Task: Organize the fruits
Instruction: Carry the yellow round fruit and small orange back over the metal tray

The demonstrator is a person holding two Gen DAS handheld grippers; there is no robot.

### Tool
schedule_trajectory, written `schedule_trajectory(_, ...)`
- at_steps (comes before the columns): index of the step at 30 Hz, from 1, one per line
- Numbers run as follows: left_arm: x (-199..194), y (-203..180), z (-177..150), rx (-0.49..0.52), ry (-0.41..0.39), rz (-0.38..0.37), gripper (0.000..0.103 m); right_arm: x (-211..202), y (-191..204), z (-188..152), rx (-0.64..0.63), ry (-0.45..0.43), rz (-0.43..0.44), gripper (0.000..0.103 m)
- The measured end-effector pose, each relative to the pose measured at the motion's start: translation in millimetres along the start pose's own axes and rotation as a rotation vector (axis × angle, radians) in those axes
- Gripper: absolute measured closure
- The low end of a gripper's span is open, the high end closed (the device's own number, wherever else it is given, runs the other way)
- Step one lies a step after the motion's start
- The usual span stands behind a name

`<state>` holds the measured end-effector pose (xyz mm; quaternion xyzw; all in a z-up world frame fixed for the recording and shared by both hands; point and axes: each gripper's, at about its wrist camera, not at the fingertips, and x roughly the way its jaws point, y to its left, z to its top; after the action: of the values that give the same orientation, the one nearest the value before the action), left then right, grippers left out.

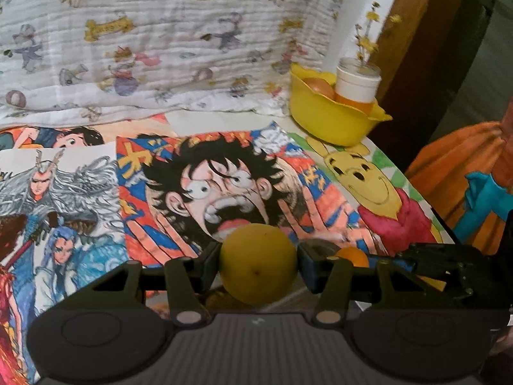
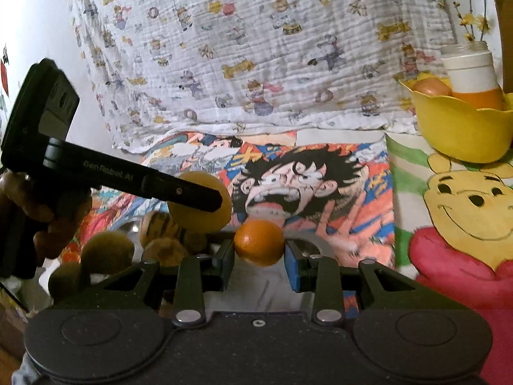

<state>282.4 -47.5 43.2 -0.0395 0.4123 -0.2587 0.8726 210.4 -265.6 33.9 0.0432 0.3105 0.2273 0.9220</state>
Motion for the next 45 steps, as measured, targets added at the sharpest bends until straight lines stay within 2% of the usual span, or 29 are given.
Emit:
schedule_trajectory(15, 12, -35, -14, 0.162, 0.055, -0.016, 0.047, -22, 9, -19, -0.122, 0.098, -0.037, 0.067)
schedule_trajectory(22, 22, -33, -16, 0.144, 0.107, -0.001, 0.047, -18, 15, -21, -0.181, 0.136, -0.039, 0.067)
schedule_trajectory(30, 23, -29, -15, 0.117, 0.115, -0.006, 0.046, -14, 18, -21, -0.225, 0.157, -0.042, 0.067)
schedule_trajectory(39, 22, -28, -15, 0.098, 0.127, -0.002, 0.046, -12, 18, -21, -0.227, 0.164, -0.042, 0.067)
schedule_trajectory(45, 21, -30, -15, 0.096, 0.133, 0.01, 0.045, -15, 16, -21, -0.211, 0.15, -0.04, 0.062)
